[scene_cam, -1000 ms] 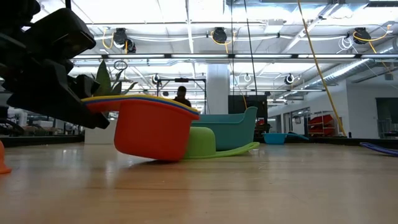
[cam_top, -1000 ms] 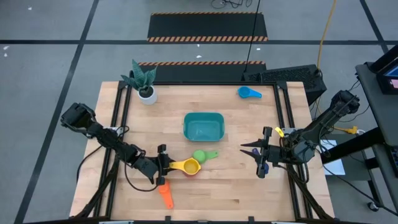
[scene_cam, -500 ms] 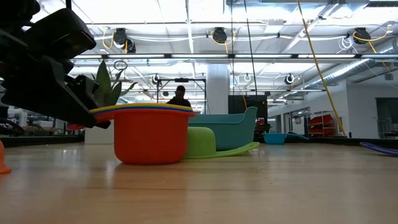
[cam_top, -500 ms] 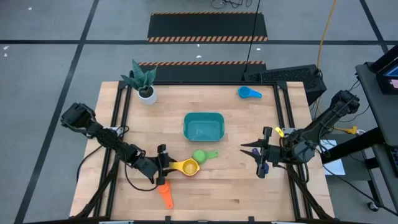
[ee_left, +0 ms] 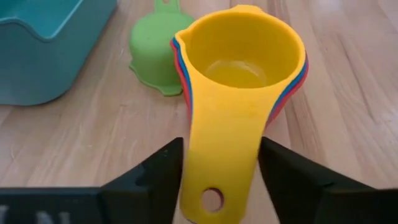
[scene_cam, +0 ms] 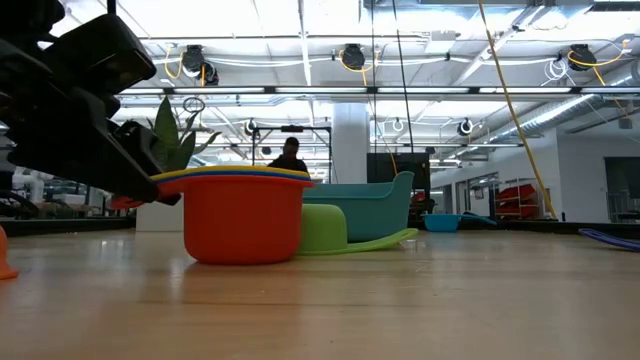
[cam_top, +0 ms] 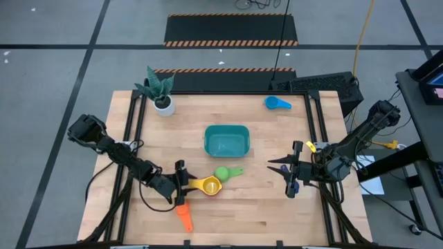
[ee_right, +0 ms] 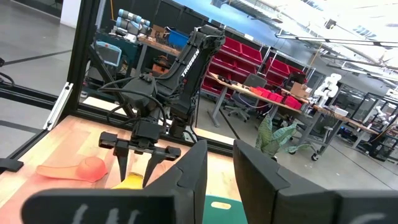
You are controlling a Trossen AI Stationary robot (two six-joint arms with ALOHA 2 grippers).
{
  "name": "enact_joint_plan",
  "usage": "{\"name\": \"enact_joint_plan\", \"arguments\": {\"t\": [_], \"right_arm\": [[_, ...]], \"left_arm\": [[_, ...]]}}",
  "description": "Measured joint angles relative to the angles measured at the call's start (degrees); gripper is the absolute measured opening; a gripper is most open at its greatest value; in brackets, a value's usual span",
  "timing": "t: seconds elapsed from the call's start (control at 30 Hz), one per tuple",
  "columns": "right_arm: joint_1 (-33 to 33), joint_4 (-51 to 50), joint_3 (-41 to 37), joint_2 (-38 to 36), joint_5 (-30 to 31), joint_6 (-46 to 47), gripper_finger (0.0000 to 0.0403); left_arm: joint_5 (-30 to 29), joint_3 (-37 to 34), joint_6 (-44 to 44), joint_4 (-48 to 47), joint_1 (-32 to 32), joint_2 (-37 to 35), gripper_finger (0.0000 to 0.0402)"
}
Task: Nest measuring cups in basket
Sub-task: Put the stack of measuring cups into the light blue bin
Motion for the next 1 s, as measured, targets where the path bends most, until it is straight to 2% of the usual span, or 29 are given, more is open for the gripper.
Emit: {"name": "enact_joint_plan", "arguments": {"t": [0.17,0.4,0.5,0.6,0.8,1.0], "right_arm": [[0.0,0.0,0.0,0.0,0.01,0.0,0.0073],[0.0,0.0,0.0,0.0,0.01,0.0,0.0073],[0.0,-0.02,0.0,0.0,-0.01,-0.06,0.0073],[0.0,-0.02,0.0,0.0,0.01,-0.12,0.0073],[0.0,-0.04,0.0,0.02,-0.01,-0.17,0.0073],[0.0,-0.09,0.0,0.02,0.0,-0.19,0.0073]], "left_arm": [[0.02,0.0,1.02,-0.46,0.73,0.02,0.0139],[0.08,0.0,4.43,1.25,3.19,0.05,0.0139],[0.5,0.0,7.26,5.09,3.76,0.07,0.0149],[3.33,0.0,11.82,10.24,3.79,-0.13,0.0153],[4.06,0.11,19.35,10.47,4.12,-4.06,0.0141],[4.06,0.12,27.41,10.22,8.54,-10.12,0.0149]]}}
